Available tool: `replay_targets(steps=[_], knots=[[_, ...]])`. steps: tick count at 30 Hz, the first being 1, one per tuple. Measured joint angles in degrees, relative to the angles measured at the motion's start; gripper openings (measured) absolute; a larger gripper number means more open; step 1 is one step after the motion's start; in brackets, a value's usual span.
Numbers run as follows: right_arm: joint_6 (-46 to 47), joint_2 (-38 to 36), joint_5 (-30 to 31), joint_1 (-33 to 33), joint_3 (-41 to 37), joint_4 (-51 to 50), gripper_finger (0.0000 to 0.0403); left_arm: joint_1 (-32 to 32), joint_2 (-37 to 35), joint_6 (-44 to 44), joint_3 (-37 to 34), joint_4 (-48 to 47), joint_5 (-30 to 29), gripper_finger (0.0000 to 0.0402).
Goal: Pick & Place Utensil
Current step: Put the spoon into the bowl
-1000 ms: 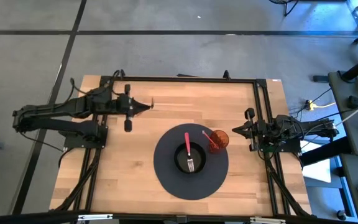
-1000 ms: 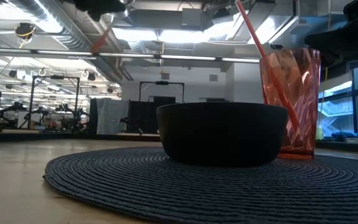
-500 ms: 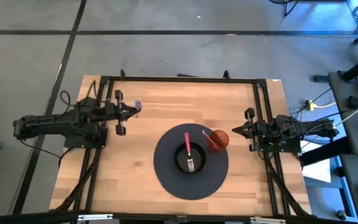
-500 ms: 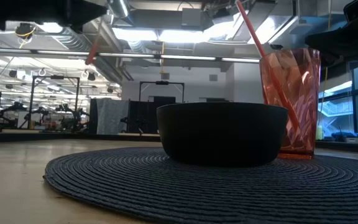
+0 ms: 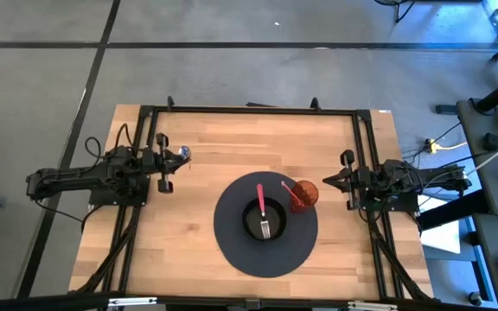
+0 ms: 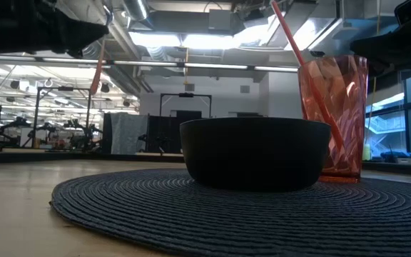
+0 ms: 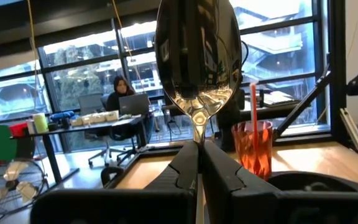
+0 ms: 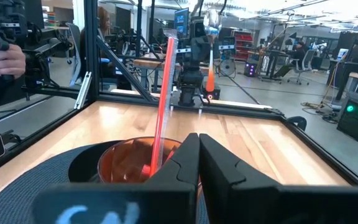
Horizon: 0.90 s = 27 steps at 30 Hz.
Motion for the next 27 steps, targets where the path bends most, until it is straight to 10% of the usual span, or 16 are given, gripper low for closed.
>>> replay_targets(steps=[27], knots=[[-0.2,0.0,0.0,0.0,0.0,0.0,0.0012,0.0,-0.2,0.0,-0.2,-4.0,3.4,0.0003]])
